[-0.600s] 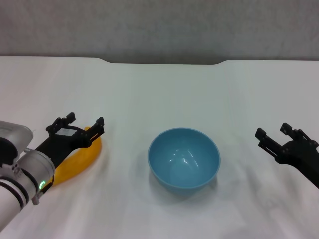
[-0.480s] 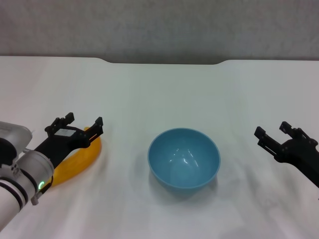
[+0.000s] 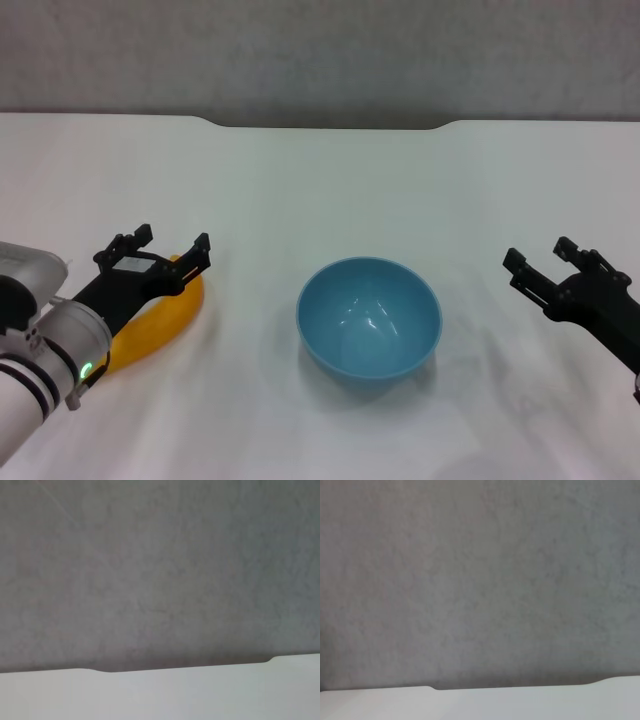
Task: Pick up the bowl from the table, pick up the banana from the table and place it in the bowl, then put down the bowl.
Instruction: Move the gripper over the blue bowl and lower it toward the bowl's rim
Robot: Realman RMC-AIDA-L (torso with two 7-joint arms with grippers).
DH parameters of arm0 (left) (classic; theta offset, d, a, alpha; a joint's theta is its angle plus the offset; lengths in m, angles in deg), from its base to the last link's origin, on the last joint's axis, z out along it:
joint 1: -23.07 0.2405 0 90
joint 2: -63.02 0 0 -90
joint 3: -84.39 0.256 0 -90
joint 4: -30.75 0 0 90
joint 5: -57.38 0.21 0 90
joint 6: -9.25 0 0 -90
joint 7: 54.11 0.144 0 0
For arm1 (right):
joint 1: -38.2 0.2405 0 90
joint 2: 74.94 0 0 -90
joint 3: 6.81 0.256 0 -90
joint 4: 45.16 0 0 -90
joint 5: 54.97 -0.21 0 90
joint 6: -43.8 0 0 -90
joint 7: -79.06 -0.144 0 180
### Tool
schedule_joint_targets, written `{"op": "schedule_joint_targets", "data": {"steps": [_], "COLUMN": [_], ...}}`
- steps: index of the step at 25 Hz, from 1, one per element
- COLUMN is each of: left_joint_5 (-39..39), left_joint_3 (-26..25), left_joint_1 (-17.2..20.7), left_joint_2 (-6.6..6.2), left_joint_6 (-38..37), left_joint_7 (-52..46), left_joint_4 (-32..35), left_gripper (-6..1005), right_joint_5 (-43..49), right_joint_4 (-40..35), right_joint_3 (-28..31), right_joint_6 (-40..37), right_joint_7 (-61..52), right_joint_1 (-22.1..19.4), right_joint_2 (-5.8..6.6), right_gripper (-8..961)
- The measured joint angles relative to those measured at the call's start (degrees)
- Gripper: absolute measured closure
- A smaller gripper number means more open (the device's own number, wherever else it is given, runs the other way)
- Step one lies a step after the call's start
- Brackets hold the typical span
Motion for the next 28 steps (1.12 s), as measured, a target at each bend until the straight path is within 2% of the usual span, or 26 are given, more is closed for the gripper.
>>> {"op": "schedule_joint_targets", "data": {"steps": [11,17,21,24,28], "left_joint_5": [-0.07,-0.08,0.31,0.34,0.28], "left_joint_3": [-0.15,-0.42,-0.41,-0.41,-0.39], "left_joint_1": [0.51,0.80,0.85,0.87,0.90], "left_joint_2": [-0.07,-0.17,-0.16,-0.15,-0.14], "left_joint_6": [0.04,-0.48,-0.68,-0.69,-0.77], "left_joint_7": [-0.01,0.05,0.30,0.32,0.32], "left_joint_4": [0.56,0.75,0.80,0.80,0.80], "left_gripper": [123,123,123,123,123], "right_joint_5": [1.39,8.32,22.30,38.40,62.00], "right_joint_4": [2.47,11.47,22.51,28.72,32.45], "right_joint_3": [-0.76,0.97,5.37,8.81,14.79], "right_joint_6": [-4.21,-12.33,-22.35,-26.42,-26.20], "right_joint_7": [-0.13,-2.80,-11.04,-25.48,-48.46], "right_joint_1": [0.18,-0.55,-2.74,-2.95,-0.98], "right_joint_2": [0.40,0.98,0.99,0.99,0.98], "right_gripper": [99,99,100,101,103]}}
